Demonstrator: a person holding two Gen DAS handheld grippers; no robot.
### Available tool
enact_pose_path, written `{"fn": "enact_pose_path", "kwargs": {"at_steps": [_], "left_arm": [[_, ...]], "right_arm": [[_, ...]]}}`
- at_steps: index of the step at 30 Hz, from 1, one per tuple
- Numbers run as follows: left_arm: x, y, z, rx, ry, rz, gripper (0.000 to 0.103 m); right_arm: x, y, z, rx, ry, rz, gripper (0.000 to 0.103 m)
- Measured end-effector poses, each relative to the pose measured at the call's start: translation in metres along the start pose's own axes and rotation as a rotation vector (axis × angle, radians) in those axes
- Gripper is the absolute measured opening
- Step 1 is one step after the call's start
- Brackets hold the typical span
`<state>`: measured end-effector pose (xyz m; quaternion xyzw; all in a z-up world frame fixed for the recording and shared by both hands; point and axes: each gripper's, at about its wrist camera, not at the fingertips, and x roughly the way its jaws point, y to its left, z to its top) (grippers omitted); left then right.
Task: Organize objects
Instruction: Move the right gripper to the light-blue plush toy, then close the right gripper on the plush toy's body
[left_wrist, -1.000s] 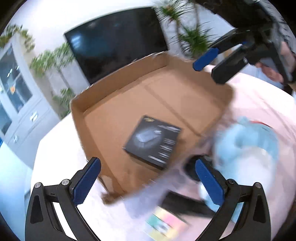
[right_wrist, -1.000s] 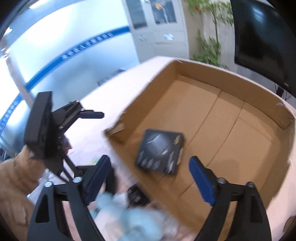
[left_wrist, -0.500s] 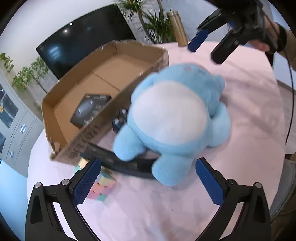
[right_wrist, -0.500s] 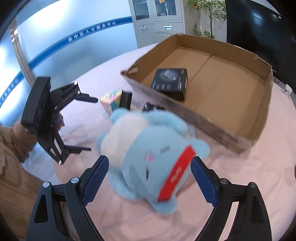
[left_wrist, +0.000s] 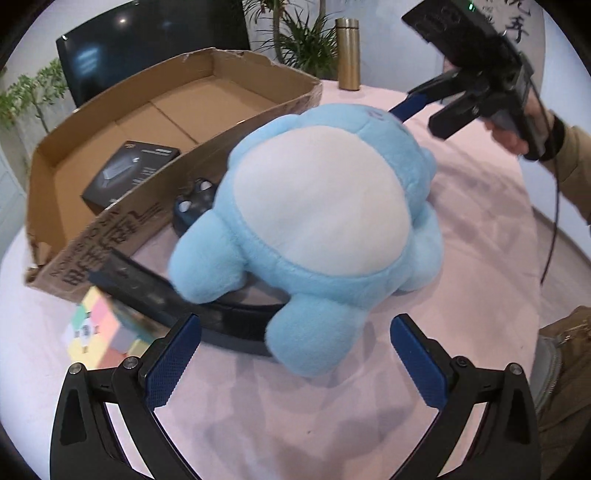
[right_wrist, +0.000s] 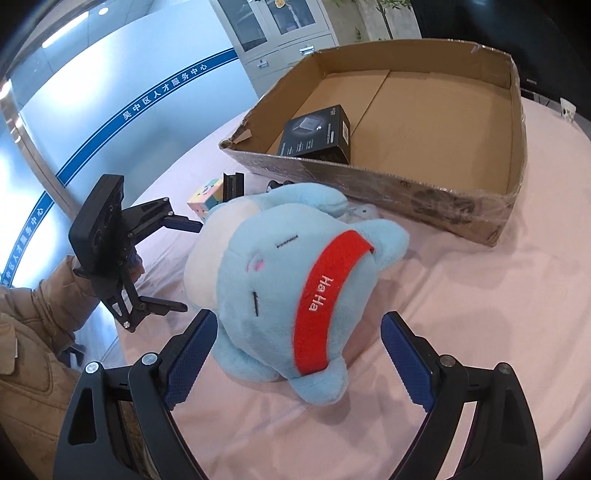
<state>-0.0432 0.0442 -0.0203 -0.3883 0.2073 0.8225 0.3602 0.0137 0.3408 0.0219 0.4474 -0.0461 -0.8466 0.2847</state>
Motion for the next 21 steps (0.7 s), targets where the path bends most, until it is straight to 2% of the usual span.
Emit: {"fn": "enact_pose_path", "kwargs": {"at_steps": [5,11,15,21], "left_arm": [[0.005,-0.001,0.003,0.006,0.009,-0.054,0.102],[0.007,-0.002,0.012,-0.017,-0.005,-0.179,0.102],[0.020,-0.003,0.018,-0.021,0.023,-0.193,0.102],[0.023,-0.008,0.021,-0.028,0.021,-0.231,0.101]], "right_arm": [[0.006,-0.004,-0.001,0.000,-0.001,0.019,0.091],[0.008,-0.007,0.002,-0.007,-0.010,0.056,0.091],[0.012,-0.007,0.002,-0.014,-0.004,0.079,0.090],[0.017,-0.005,0.003,-0.026,0.000,0.096,0.086]]}}
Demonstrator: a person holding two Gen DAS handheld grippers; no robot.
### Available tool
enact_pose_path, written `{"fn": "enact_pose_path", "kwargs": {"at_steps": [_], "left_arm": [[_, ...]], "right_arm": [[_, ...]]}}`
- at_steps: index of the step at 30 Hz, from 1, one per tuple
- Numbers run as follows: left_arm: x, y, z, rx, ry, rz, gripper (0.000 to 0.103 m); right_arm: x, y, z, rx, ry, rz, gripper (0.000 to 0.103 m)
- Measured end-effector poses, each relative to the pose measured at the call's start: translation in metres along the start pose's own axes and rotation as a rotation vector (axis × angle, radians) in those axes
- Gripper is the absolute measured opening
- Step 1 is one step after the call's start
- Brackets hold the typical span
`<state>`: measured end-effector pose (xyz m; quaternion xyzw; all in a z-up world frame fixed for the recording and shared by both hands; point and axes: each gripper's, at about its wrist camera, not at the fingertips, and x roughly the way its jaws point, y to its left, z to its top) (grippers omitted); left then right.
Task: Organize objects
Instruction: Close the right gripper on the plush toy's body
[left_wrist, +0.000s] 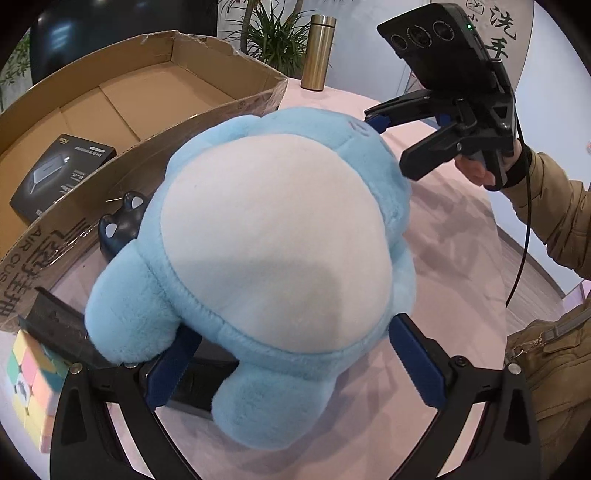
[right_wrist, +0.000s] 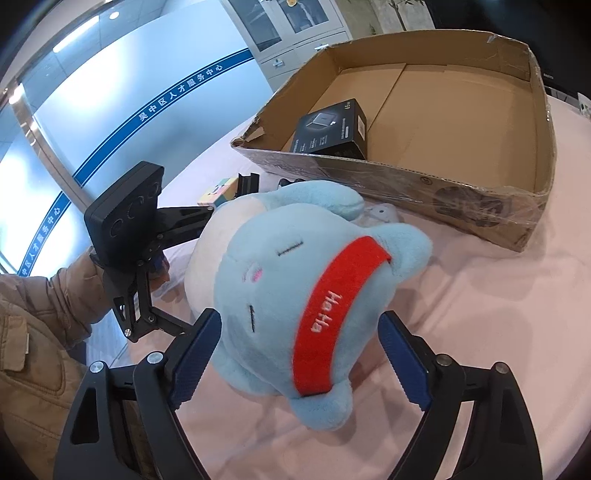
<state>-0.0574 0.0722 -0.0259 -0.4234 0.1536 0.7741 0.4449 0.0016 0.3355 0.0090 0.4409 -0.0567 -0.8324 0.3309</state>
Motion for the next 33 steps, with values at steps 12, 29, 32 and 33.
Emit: {"fn": "enact_pose_path", "kwargs": {"at_steps": [12,29,32,33], "left_arm": [[0.000,0.002,0.001,-0.029,-0.007,-0.085,0.089],[-0.003,-0.014,0.009,0.041,-0.017,0.011,0.078],[-0.009,-0.017,0.012,0.050,-0.028,0.025,0.078],[-0.010,-0.018,0.013,0.053,-0.032,0.031,0.078]], "right_arm": [[0.004,0.001,-0.001,-0.012,0.009,-0.029,0.072],[-0.006,0.013,-0.004,-0.050,0.001,-0.044,0.069],[-0.012,0.018,-0.003,-0.061,-0.007,-0.047,0.069],[-0.014,0.019,-0.002,-0.065,-0.009,-0.049,0.069]]}}
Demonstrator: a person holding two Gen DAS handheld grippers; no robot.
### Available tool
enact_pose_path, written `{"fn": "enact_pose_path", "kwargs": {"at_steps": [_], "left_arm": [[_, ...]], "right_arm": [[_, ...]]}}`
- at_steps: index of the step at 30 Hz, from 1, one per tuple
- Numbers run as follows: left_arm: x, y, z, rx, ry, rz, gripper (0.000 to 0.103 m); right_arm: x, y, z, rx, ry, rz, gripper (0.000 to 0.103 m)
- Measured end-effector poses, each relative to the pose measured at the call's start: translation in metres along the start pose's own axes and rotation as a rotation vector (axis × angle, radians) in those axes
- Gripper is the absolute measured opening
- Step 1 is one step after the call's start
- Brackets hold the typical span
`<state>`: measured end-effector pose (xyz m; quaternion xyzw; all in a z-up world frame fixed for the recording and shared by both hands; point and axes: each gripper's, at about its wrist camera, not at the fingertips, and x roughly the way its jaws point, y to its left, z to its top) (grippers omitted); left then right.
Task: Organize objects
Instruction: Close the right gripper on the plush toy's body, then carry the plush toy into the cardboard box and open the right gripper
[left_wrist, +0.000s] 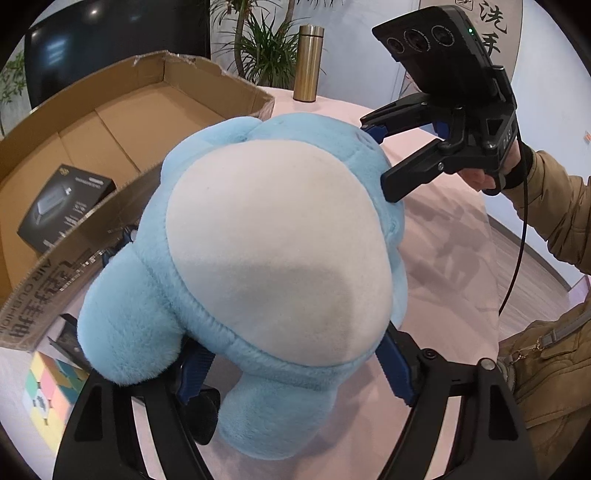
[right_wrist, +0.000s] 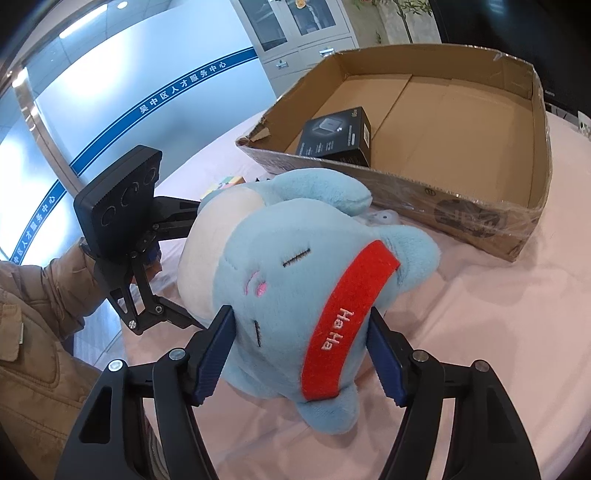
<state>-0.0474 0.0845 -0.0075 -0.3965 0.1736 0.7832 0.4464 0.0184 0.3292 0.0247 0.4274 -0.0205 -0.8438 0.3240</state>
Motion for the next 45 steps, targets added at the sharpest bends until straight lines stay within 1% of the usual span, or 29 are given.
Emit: {"fn": "enact_pose_path", "kwargs": {"at_steps": [4,8,13,15,20,25,31,34,35,40,42,45], "left_arm": [[-0.009,-0.003,0.006,0.013,-0.021,0.028,0.078],[-0.024,-0.004,0.015,0.025,-0.045,0.057,0.078],[-0.044,0.004,0.039,0.051,-0.095,0.103,0.078],[-0.050,0.014,0.052,0.057,-0.112,0.119,0.078],[-0.053,0.041,0.085,0.061,-0.136,0.141,0.079],[-0.040,0.078,0.121,0.047,-0.137,0.160,0.079],[-0.009,0.131,0.164,0.015,-0.106,0.177,0.079],[0.015,0.160,0.179,-0.007,-0.061,0.191,0.078],[0.027,0.172,0.184,-0.013,-0.032,0.205,0.078],[0.061,0.203,0.182,-0.047,0.056,0.242,0.076],[0.076,0.214,0.179,-0.054,0.098,0.275,0.074],[0.088,0.222,0.173,-0.060,0.127,0.302,0.074]], "right_arm": [[-0.010,0.008,0.006,-0.022,-0.008,-0.010,0.069],[-0.024,0.019,0.019,-0.061,-0.027,-0.035,0.069],[-0.047,0.026,0.047,-0.108,-0.065,-0.070,0.069],[-0.054,0.025,0.061,-0.123,-0.080,-0.082,0.069],[-0.066,0.008,0.099,-0.133,-0.116,-0.115,0.069],[-0.068,-0.022,0.136,-0.120,-0.135,-0.141,0.069],[-0.059,-0.077,0.181,-0.097,-0.129,-0.173,0.069],[-0.045,-0.104,0.204,-0.074,-0.114,-0.188,0.069],[-0.036,-0.117,0.210,-0.062,-0.103,-0.191,0.069],[0.002,-0.154,0.228,-0.026,-0.056,-0.194,0.069],[0.014,-0.164,0.234,-0.025,-0.039,-0.201,0.068],[0.033,-0.173,0.237,-0.027,-0.015,-0.210,0.068]]}}
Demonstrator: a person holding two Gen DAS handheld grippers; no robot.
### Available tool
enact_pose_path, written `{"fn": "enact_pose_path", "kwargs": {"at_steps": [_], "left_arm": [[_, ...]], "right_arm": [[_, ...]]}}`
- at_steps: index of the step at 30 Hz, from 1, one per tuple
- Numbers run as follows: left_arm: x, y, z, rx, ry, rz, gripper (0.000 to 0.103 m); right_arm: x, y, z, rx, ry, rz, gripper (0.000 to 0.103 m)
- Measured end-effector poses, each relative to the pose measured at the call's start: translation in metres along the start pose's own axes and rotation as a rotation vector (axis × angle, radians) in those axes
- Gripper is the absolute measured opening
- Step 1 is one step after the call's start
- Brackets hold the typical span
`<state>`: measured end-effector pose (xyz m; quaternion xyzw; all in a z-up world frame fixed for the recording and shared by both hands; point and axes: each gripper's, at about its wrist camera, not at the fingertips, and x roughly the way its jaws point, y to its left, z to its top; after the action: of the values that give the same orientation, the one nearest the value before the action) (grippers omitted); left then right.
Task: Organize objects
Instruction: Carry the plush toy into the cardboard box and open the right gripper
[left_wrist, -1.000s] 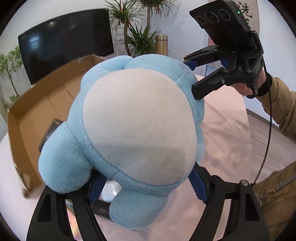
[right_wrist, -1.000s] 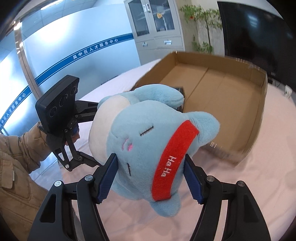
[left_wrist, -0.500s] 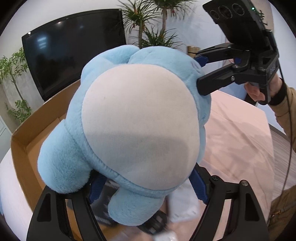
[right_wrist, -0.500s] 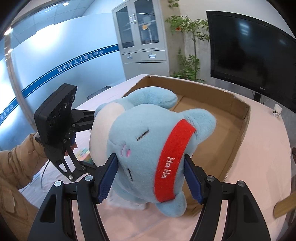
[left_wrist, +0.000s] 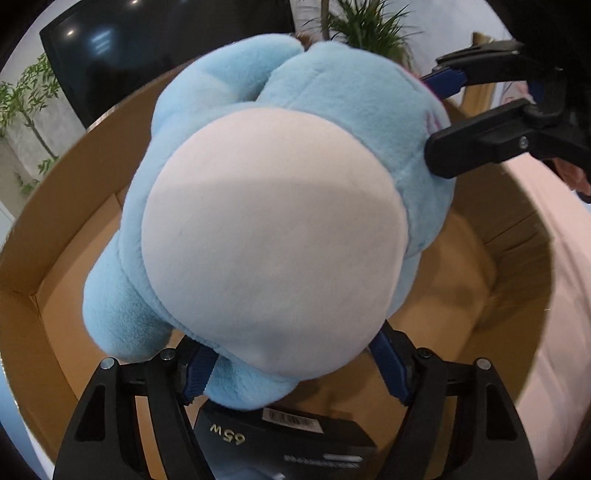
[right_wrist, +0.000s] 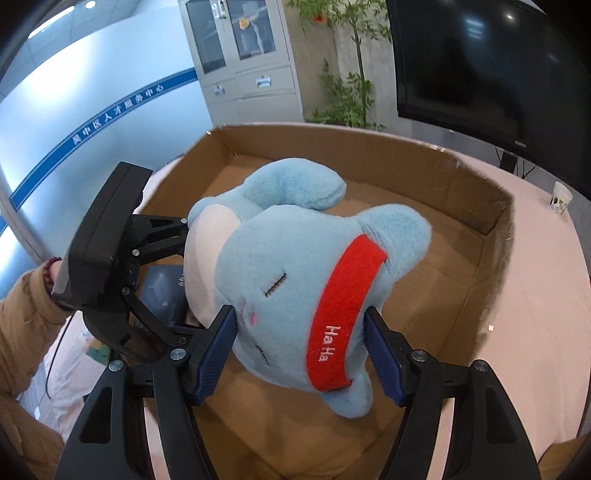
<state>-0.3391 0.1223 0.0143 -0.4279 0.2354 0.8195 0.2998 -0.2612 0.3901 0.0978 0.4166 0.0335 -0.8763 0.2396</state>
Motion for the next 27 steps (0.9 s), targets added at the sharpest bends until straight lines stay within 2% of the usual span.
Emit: {"fn": "enact_pose_path", "kwargs": {"at_steps": [4,9,18,23,27], "left_arm": [[0.001,0.009,-0.006,-0.031,-0.015,-0.002,0.074],[-0.006,0.001,-0.013,0.003,-0.036,0.057,0.076],[-0.023,-0.006,-0.032,0.013,-0.062,0.102,0.078],[-0.045,-0.025,-0.044,0.025,-0.097,0.149,0.082],[-0.074,-0.035,-0.056,0.022,-0.132,0.223,0.083]], "right_arm": [[0.008,-0.004,0.000,0.002,-0.007,-0.014,0.068],[0.010,-0.006,-0.002,0.005,-0.001,-0.041,0.068],[0.008,-0.002,0.003,0.015,-0.011,-0.074,0.068],[-0.011,0.007,0.003,0.025,-0.055,-0.099,0.068],[-0.041,0.022,0.001,0.027,-0.112,-0.111,0.073]]}}
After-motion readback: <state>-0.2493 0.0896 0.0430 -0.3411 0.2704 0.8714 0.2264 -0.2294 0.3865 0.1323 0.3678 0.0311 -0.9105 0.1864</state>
